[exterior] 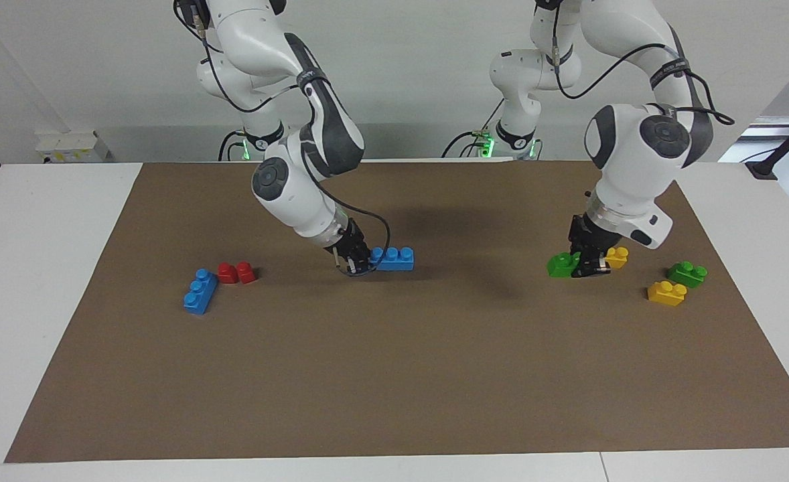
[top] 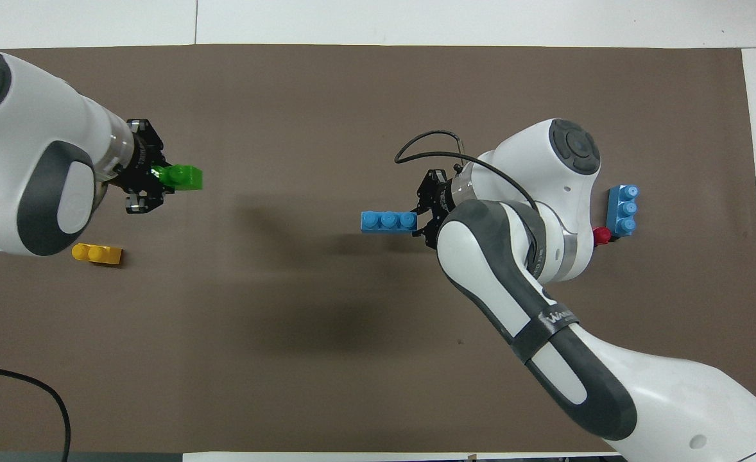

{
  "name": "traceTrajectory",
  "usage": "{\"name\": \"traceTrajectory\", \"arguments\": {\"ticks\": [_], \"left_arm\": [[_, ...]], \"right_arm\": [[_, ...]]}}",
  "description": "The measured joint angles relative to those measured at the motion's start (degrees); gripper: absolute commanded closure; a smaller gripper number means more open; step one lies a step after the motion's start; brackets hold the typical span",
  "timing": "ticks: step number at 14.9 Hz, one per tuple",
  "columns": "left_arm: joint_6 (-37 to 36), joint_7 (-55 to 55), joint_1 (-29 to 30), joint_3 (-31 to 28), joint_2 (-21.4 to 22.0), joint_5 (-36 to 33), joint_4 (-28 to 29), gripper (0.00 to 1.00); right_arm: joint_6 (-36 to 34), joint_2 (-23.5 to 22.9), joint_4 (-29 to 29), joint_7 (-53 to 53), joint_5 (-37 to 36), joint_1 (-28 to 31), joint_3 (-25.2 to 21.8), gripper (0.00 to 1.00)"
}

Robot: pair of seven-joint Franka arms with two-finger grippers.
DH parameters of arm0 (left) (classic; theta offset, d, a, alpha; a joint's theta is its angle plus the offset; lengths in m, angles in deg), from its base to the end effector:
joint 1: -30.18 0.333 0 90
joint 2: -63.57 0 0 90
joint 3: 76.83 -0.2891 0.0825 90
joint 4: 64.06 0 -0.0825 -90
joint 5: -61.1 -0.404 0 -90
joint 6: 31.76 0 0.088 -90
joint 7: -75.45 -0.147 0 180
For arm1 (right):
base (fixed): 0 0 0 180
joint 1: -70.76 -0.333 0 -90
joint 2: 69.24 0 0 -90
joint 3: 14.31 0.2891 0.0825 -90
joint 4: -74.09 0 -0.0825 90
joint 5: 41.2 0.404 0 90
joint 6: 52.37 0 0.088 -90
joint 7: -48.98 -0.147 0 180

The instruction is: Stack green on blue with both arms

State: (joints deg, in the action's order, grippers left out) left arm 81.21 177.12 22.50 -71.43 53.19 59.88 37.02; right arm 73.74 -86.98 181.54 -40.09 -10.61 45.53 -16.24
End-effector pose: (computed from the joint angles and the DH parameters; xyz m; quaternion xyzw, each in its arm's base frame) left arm 0.6158 -0.1389 0.3873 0.7179 0.6960 0.0085 0.0107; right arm 0.5742 0.2849 0.2796 -0.7280 0.6528 0.1693 0.1236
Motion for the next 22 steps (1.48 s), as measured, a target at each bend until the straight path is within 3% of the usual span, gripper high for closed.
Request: {"name": "traceTrajectory", "arguments": {"ticks": [4,10,17,22], "left_arm": [[4.1,9.7,-8.5,0.1,1.0,0.0,2.8,1.0],[11.5,18.1,-18.7,0.1,2.3,0.0,8.1,1.0],[11.6,22.2,-25.8,0.0,2.8,-0.1,12.2,1.0],[12.4,22.8,-26.3,-0.4,3.3,-0.1,14.1,1.0]], "right_arm": [[8.0,1.7,7.6,-0.2,1.5,-2.4,0.1,1.0],[10.1,2.0,9.2,0.1,2.5,-5.6,0.1,1.0],[14.0,1.9,11.9,1.5,2.5,-7.7,0.1,1.0],[15.8,1.7,14.0,8.4,5.2,-8.1,0.1,1.0]]}}
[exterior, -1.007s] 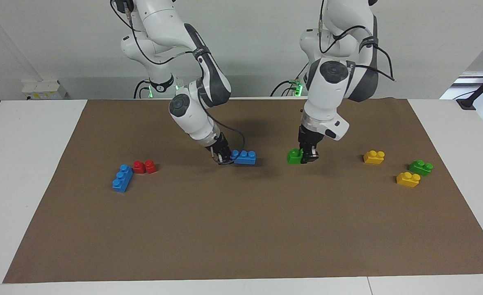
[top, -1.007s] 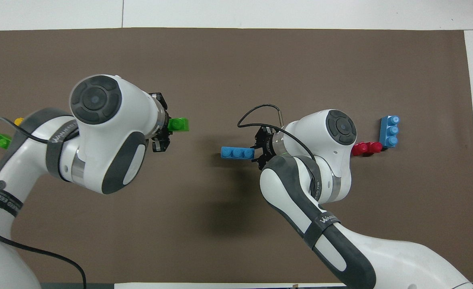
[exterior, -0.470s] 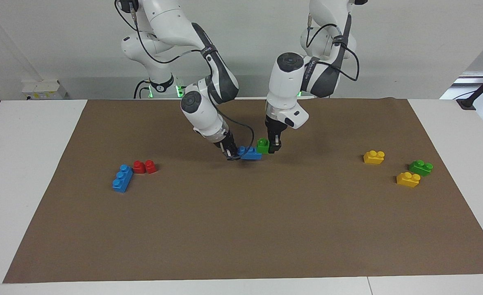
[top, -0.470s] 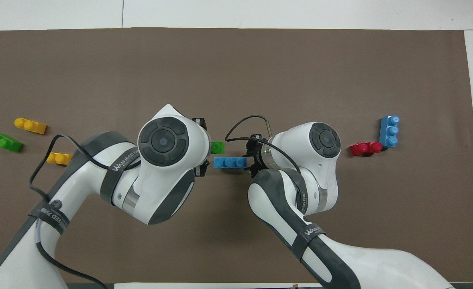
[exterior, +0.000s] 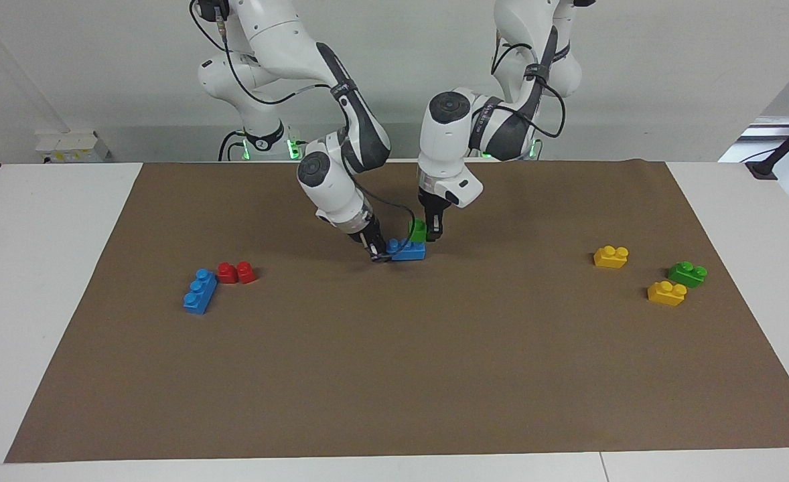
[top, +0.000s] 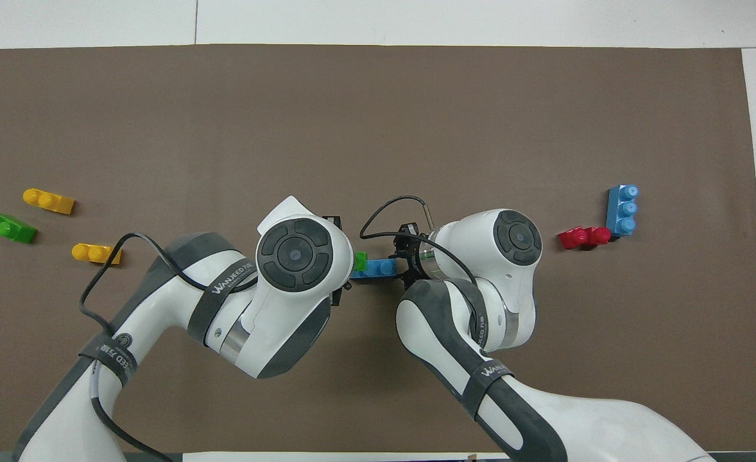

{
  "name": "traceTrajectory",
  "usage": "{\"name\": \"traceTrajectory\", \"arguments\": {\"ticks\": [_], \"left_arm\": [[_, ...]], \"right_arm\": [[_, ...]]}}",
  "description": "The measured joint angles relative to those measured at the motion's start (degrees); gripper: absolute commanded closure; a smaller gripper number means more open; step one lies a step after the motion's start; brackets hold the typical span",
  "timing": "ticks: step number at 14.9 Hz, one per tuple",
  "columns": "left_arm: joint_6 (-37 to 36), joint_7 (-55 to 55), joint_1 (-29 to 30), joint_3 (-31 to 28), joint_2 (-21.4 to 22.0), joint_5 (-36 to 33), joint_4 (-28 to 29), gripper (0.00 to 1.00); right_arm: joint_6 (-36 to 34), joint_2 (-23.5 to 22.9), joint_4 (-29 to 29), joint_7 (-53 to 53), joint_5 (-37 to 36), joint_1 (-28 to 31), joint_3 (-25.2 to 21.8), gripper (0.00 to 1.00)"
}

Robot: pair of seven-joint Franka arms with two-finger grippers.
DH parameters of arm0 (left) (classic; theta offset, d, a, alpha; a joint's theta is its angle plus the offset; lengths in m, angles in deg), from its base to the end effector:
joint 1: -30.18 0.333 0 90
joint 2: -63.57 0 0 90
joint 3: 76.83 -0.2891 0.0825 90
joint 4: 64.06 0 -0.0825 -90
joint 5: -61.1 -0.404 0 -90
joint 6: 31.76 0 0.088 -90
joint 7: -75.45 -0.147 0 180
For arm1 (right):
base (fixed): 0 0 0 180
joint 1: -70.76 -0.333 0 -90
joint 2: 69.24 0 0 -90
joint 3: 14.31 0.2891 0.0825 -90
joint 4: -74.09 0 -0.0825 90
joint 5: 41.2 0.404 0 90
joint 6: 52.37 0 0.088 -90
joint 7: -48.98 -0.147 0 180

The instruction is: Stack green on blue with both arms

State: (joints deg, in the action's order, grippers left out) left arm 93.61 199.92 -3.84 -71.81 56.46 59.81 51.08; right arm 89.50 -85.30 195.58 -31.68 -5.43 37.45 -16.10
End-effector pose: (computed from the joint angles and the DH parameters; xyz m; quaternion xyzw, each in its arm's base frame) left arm 0.4666 -0.3760 0.3221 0.7384 0.6738 0.0079 0.0266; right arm 0.5005 0.3213 0.2083 -0.7687 0.6082 0.1409 0.1391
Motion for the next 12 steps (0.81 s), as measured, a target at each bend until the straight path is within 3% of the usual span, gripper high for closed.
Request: {"name": "traceTrajectory", "arguments": {"ticks": [12], "left_arm": [[4.5,0.5,-1.0,0.2,0.5,0.0,4.3,1.0]], "right_arm": [[1.3,0.0,0.7,1.4,0.3,-0.6,0.0,1.0]]}}
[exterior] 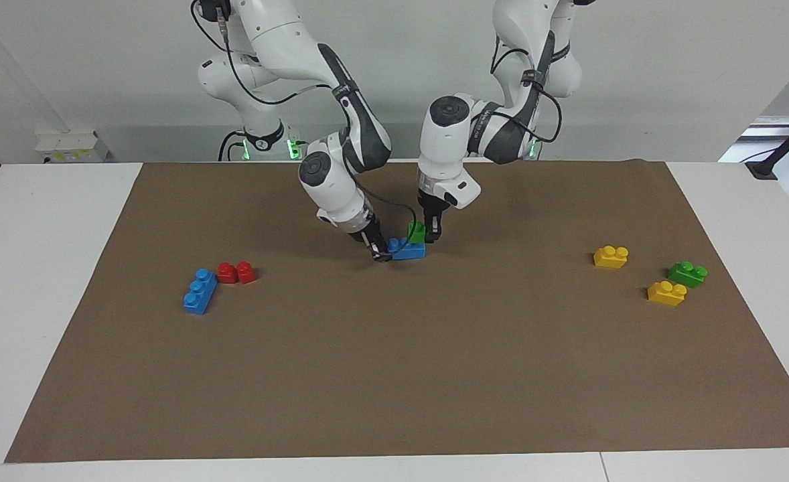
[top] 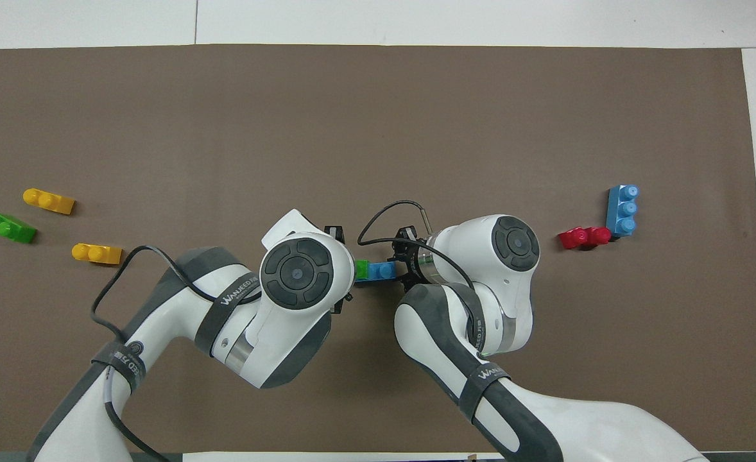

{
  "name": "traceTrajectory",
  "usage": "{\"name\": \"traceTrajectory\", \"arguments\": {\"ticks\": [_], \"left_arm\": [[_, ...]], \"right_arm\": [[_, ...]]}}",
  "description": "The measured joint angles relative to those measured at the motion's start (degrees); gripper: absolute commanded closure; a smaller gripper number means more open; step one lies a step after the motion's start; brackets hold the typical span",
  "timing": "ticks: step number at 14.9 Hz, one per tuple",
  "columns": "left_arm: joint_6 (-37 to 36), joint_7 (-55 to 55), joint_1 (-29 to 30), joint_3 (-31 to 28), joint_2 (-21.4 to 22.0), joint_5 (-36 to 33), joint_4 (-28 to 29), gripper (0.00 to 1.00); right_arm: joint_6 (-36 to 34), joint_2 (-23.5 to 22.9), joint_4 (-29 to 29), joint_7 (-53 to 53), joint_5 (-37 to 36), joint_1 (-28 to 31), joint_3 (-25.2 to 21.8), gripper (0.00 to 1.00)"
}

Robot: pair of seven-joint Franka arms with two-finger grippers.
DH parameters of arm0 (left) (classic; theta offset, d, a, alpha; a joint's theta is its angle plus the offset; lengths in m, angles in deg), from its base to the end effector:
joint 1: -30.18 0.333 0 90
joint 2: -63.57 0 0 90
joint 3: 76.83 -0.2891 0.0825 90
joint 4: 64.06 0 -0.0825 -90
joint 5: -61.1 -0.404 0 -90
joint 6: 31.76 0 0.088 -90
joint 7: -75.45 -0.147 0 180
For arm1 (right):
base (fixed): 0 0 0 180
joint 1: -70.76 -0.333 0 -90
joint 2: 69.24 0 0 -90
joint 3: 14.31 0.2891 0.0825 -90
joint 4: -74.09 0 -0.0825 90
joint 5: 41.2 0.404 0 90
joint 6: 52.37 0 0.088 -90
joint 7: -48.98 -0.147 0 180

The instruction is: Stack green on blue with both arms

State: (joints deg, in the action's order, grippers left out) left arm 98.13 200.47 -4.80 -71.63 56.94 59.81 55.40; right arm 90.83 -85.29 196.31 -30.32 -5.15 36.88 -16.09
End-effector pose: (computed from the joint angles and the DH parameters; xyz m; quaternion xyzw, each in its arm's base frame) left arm 0.4500 -0.3784 0.2988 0.7421 0.6694 0.0079 0.0327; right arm 0.4966 0.3233 0.2048 -0.7759 0.5996 0.1349 0.1427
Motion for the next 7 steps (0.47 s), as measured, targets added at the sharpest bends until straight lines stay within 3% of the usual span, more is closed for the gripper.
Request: {"name": "traceTrajectory", "arguments": {"ticks": [7], "left_arm": [[2.3,1.3,-0.8,0.0,-0.1,-0.3,1.2,1.0]], "right_arm": [[0.6,0.0,0.4,0.1,0.1,-0.1,0.0,1.0]]}}
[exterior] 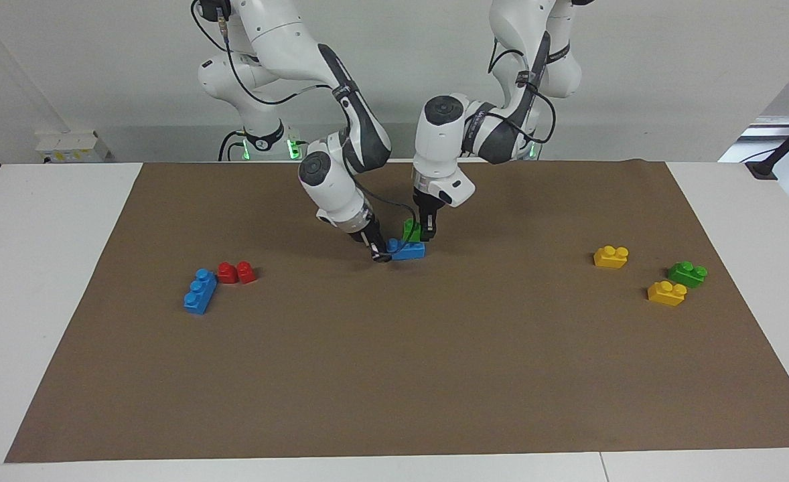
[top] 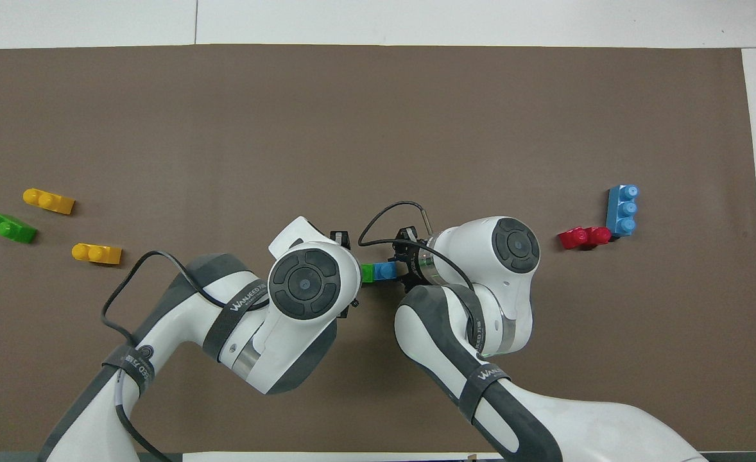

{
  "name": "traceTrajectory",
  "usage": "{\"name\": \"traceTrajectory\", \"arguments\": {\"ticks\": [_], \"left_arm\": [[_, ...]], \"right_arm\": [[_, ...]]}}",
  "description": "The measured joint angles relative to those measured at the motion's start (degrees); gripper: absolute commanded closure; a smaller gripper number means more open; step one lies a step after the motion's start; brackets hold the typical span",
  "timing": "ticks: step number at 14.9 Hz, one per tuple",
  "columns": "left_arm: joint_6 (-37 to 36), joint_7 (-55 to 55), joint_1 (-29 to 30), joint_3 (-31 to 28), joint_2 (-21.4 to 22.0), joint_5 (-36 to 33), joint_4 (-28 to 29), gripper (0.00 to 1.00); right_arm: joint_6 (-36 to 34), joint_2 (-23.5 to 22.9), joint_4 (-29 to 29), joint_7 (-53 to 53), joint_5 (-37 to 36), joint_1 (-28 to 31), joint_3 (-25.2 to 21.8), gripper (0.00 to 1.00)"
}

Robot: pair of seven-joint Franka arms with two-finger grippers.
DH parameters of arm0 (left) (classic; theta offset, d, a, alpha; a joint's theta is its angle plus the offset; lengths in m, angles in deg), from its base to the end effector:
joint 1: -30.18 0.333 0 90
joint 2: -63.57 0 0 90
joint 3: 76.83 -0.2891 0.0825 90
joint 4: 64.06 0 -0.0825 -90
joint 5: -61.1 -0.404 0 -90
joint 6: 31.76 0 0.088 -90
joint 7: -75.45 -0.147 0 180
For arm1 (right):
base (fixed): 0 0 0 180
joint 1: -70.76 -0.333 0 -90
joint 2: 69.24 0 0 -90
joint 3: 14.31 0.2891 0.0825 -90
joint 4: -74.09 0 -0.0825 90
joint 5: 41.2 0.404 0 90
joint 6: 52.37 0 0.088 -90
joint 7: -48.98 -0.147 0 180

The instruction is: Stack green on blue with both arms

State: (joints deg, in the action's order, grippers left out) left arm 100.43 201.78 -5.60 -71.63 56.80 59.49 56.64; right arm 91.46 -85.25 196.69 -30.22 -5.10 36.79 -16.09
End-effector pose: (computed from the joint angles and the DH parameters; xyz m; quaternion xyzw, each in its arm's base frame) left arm 0.4438 -0.3837 0.2911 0.7403 0.6710 0.0100 0.0406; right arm 0.4957 0.3225 0.2032 -0.7758 0.6000 0.1320 0.1437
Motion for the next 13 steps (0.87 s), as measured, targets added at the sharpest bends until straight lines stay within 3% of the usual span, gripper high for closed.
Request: {"name": "traceTrajectory", "arguments": {"ticks": [13], "left_arm": [[2.4,6.3,-1.8,0.0,-2.2,-4.8,0.4,1.0]], "right_arm": [[0.3,0.2,0.3,0.1,0.0,-0.1,0.0,1.0]]}}
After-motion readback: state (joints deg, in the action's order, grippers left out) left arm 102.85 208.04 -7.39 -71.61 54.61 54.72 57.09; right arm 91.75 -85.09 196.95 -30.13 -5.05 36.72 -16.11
